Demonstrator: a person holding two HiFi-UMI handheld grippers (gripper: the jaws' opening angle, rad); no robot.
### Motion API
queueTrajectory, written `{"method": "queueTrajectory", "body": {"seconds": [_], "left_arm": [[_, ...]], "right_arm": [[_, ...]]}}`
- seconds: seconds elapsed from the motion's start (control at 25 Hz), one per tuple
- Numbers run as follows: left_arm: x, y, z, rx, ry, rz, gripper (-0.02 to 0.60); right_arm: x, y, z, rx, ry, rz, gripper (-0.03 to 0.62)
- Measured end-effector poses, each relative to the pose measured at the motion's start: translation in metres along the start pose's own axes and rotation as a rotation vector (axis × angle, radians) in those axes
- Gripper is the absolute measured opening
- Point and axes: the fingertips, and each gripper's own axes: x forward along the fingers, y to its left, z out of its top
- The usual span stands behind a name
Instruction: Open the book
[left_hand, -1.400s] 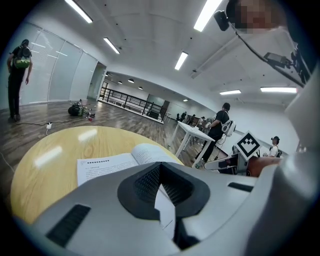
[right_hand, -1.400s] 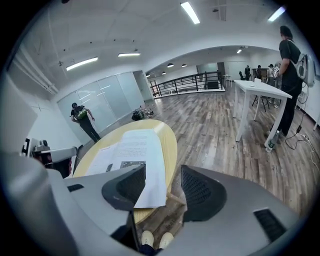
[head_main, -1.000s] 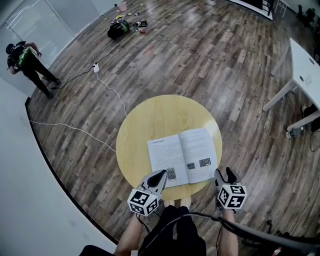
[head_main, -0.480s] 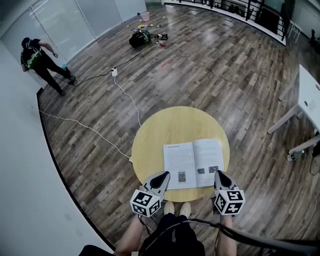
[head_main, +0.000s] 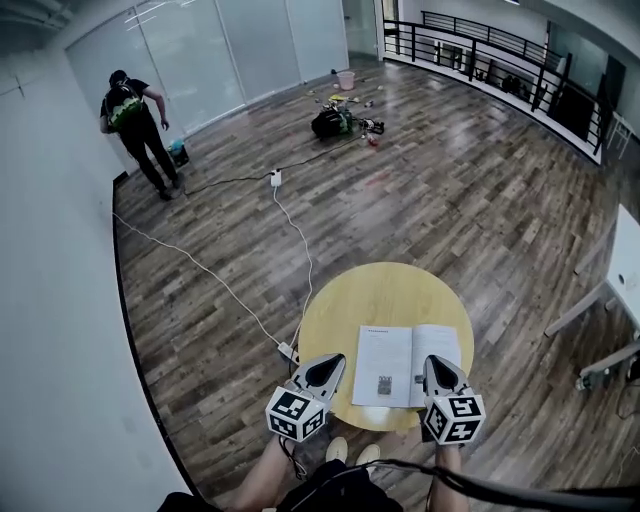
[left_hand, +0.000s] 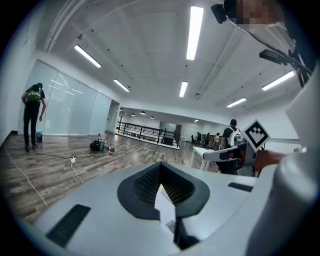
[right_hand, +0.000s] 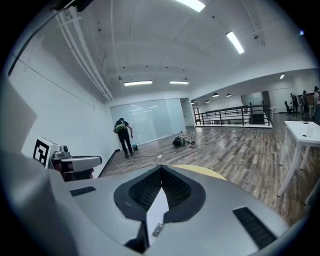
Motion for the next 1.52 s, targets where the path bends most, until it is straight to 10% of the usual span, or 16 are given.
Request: {"method": "queueTrajectory", "body": {"seconds": [0.56, 1.52], "left_arm": [[-0.050, 0.043, 0.071, 0.069, -0.134, 0.105, -0.005], [-0.062, 0.042, 0.081, 0.104, -0.167, 0.090, -0.005]], "right_arm": [[0.016, 0.099, 0.082, -0.125, -0.126, 0.160, 0.003], [0.012, 0.138, 0.087, -0.157, -0.156, 0.206, 0.003]]}}
